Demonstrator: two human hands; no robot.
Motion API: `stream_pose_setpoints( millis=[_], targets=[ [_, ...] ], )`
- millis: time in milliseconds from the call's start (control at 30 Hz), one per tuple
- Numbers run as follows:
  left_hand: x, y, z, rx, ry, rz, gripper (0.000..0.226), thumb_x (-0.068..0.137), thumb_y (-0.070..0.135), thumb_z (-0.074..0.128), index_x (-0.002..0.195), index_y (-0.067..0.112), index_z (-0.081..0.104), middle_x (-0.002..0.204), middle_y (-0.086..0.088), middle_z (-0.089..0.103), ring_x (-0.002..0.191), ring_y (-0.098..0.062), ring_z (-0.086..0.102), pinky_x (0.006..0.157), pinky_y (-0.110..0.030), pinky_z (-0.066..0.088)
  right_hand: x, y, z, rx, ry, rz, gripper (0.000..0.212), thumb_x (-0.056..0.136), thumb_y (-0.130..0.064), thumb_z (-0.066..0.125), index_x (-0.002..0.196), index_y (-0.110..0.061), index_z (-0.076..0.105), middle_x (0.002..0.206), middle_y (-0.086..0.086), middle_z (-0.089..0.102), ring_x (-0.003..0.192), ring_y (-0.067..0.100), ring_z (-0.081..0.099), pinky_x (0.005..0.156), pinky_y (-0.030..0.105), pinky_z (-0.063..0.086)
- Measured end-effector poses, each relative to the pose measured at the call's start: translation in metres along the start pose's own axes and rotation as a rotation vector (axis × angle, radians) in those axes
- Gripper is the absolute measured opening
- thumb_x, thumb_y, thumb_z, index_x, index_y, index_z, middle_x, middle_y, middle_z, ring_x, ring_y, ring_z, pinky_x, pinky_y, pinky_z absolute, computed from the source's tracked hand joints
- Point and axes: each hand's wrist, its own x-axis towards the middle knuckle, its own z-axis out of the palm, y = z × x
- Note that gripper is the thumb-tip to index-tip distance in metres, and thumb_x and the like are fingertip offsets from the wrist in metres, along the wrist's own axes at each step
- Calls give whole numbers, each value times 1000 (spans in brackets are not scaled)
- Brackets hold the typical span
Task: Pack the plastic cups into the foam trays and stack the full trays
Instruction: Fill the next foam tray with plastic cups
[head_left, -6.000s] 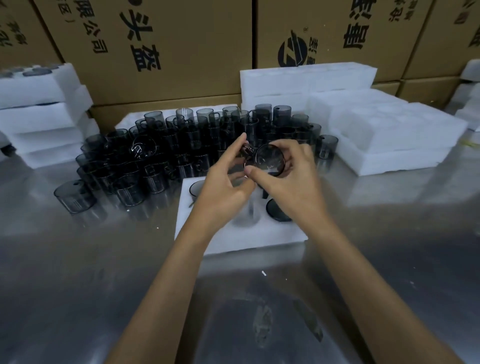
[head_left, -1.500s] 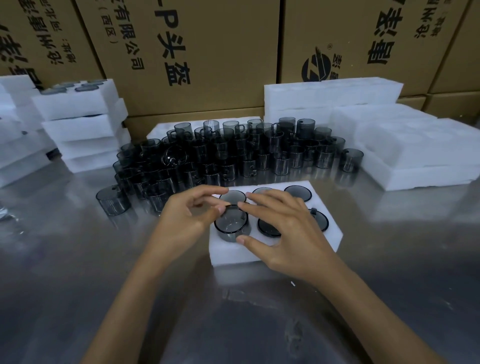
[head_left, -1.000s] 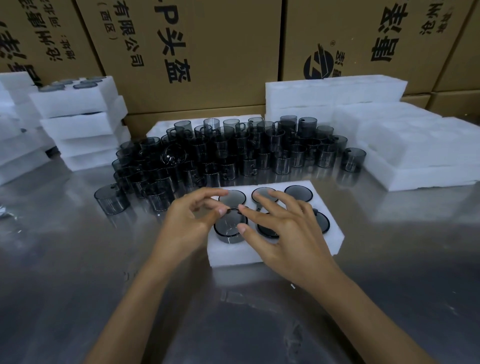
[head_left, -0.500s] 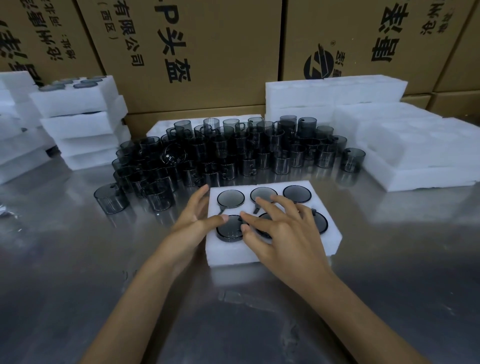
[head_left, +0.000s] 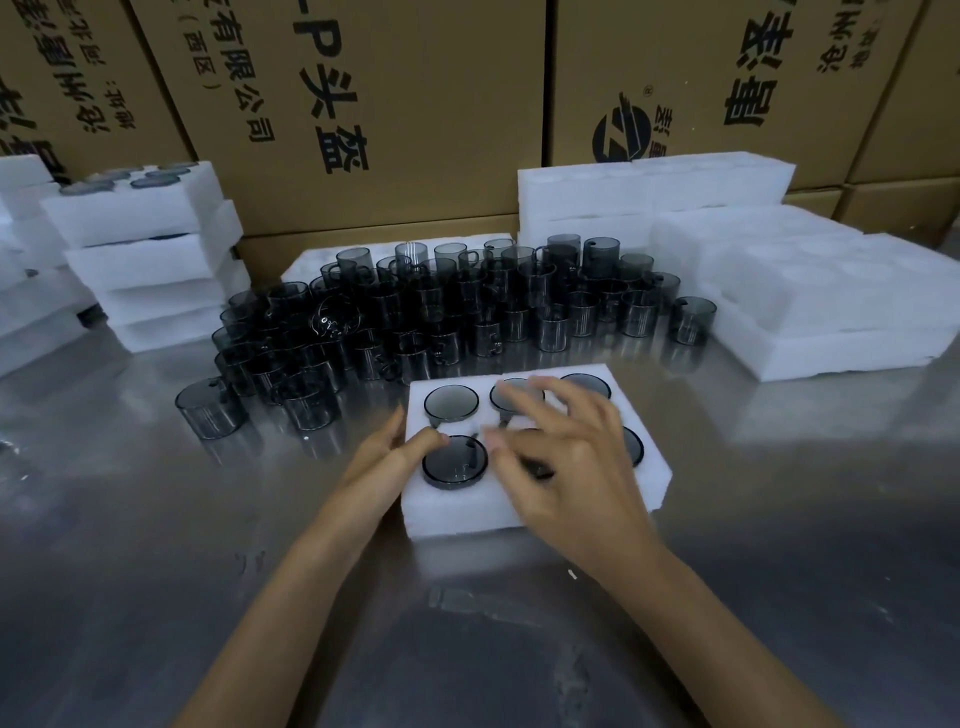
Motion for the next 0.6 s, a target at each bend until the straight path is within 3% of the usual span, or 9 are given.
stream_pose_setpoints(
  millis=[100,167,233,300,400,500,600],
  targets=[
    [-1,0,1,45,-7,-18,39,80,38,64,119,46,64,113,10,73,102,-14,71,94,-41,53,11,30,-21,53,199,369,27,92,-33,55,111,-29,75,123,-8,69,121,18,54,106,40,38],
    [0,0,2,83,23,0,47,76,44,65,122,55,59,115,20,70,106,-7,67,96,-39,52,12,53,-32,147,129,720,28,94,-34,54,114,-22,69,114,-1,70,108,19,57,98,39,44],
    [1,0,5,91,52,32,61,70,47,68,126,64,50,117,31,64,107,4,63,92,-33,51,8,63,-32,439,-2,973,29,95,-32,53,102,-8,68,93,3,68,84,16,55,74,30,44],
    [2,-1,6,19,22,72,75,69,44,71,134,64,40,127,32,59,115,2,60,93,-35,51,5,64,-29,586,22,1028,18,93,-28,58,90,-16,72,85,-1,69,77,13,58,64,25,44],
    [0,1,8,-105,-30,156,82,74,31,72,137,67,34,136,26,56,118,-9,63,90,-42,56,7,69,-32,789,89,1090,18,84,-38,63,85,-25,75,87,-2,76,75,14,67,67,28,51],
    [-1,4,13,-227,150,242,79,69,22,69,136,57,45,124,17,67,105,-12,70,74,-35,59,9,76,-34,1046,57,1037,34,90,-46,51,99,-25,76,103,0,77,86,14,71,76,35,52],
    [0,12,11,-420,379,205,76,65,21,69,136,40,52,110,8,73,96,-18,73,71,-38,60,7,80,-26,1077,37,1006,43,101,-46,37,107,-24,73,109,-1,75,100,16,68,86,37,49]
  ],
)
